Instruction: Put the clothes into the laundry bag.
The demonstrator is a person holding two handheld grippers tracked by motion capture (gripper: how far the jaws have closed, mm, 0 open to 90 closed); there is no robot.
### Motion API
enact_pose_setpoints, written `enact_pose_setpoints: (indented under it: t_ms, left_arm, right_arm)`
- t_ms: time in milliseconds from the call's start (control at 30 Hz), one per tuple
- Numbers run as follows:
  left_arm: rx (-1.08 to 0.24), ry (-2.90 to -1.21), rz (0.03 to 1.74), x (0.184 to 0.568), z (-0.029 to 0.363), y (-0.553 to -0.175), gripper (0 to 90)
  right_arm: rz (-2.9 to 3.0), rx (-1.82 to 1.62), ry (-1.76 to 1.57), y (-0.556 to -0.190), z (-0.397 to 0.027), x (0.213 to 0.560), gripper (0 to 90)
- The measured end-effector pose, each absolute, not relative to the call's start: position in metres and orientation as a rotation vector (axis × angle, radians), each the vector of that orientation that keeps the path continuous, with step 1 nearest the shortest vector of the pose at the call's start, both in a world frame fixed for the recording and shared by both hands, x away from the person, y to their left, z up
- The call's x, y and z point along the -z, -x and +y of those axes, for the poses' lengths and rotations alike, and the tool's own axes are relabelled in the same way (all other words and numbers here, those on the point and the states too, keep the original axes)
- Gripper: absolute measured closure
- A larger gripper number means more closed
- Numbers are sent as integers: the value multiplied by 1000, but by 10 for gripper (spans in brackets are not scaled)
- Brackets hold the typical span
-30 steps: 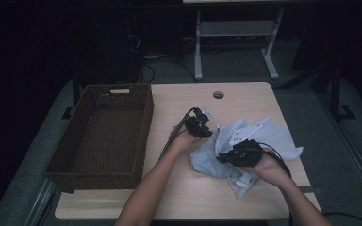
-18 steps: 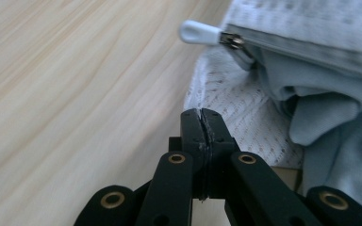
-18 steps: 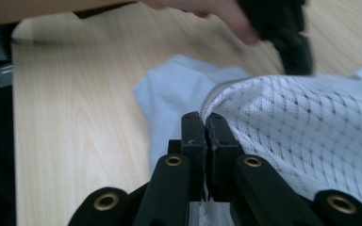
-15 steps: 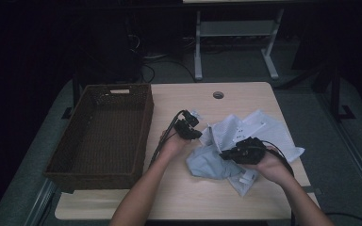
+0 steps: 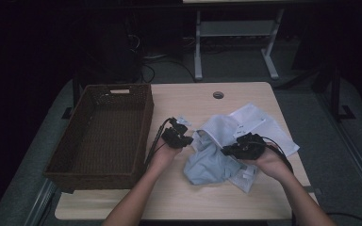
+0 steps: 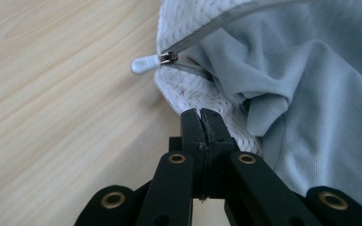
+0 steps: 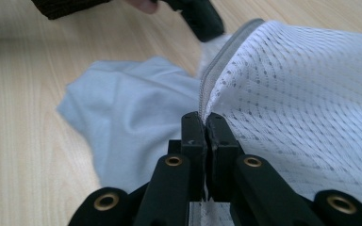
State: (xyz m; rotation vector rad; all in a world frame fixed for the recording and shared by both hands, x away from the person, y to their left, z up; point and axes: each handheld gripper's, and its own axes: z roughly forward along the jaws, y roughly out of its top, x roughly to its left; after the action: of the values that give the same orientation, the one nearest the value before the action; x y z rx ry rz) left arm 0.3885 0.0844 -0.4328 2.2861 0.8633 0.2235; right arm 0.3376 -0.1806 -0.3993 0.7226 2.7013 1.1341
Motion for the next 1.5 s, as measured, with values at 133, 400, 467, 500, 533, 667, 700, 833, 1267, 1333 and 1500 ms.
enact_pose_setpoints:
  t_ms: [133, 400, 467, 500, 533, 667, 700, 833, 1267, 1333, 1500]
  left_arm:
    - [-212, -2272, 881, 435, 93, -375, 893]
    - [-206, -2269, 863, 438, 106, -349, 892]
    - [-201, -2269, 860, 438, 108, -345, 892]
    - [-197, -2264, 864, 439, 108, -343, 892]
    - [-198, -2269, 859, 439, 109, -342, 892]
    - [-195, -2266, 859, 439, 111, -341, 892]
    - [-194, -2266, 861, 439, 111, -341, 892]
    - [-191, -2265, 860, 439, 111, -340, 892]
    - [-165, -2277, 846, 440, 115, -329, 892]
    - [-161, -2282, 835, 440, 115, -326, 892]
    - [-140, -2272, 823, 441, 114, -319, 892]
  right_arm:
    - [2701, -1124, -726, -340, -180, 402, 867]
    - [2682, -1119, -758, -332, -182, 397, 696]
    - [2668, -1112, -784, -327, -186, 393, 673]
    - [2665, -1100, -798, -324, -189, 392, 661]
    - [2643, -1084, -809, -321, -193, 390, 646]
    - [2629, -1024, -858, -303, -209, 396, 615]
    - [2628, -1005, -869, -298, -213, 399, 614]
    - [2643, -967, -928, -280, -234, 412, 712]
    - [2736, -744, -982, -283, -237, 452, 896]
    - [2713, -721, -994, -292, -237, 451, 896]
    - [2660, -685, -1032, -324, -239, 452, 896]
